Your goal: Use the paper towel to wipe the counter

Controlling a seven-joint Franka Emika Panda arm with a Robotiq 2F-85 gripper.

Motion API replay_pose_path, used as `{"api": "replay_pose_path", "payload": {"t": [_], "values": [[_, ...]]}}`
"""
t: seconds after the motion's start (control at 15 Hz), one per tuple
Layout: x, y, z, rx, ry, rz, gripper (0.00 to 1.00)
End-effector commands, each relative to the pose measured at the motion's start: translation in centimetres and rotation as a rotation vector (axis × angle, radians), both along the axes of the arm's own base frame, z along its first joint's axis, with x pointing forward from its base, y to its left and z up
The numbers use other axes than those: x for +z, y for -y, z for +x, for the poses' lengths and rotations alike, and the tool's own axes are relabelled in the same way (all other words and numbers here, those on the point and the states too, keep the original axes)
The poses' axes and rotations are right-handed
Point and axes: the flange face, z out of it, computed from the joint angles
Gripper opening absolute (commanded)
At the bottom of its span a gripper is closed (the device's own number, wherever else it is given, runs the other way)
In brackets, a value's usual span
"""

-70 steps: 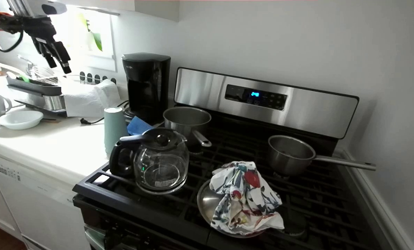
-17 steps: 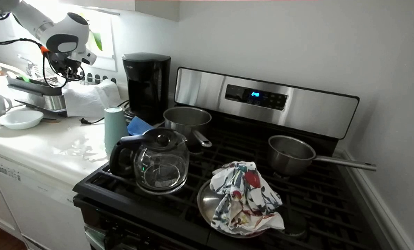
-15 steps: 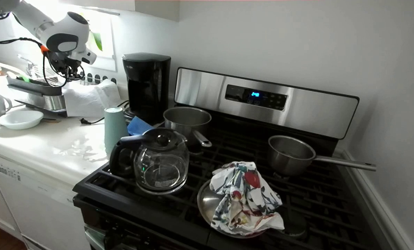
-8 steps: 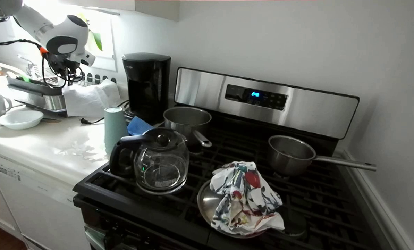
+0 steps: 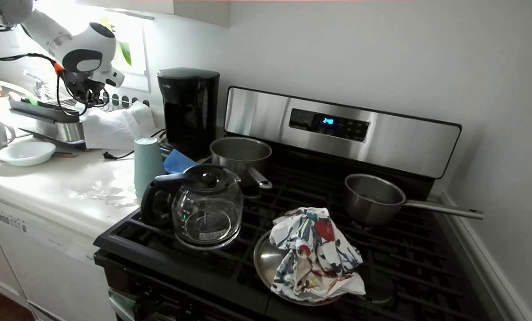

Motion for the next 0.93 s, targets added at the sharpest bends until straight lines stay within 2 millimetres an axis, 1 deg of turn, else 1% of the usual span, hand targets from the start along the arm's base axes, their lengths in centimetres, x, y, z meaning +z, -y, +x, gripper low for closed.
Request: {"api": "replay_pose_path", "payload": {"t": [0.0,0.27,0.53,0.73,0.87], "values": [[0.9,0.2,0.5,-0.011,0.007,0.004,0.00],[3.2,1.8,-0.3,0.011,0.030,-0.019,0.00],[6.0,3.5,-2.0,0.068,0.000,-0.038,0.00],[5.9,4.8,-3.8,0.110,-0.048,-0.067,0.00],[6.3,5.7,-4.9,0.129,-0.066,-0.078,0.00]]}}
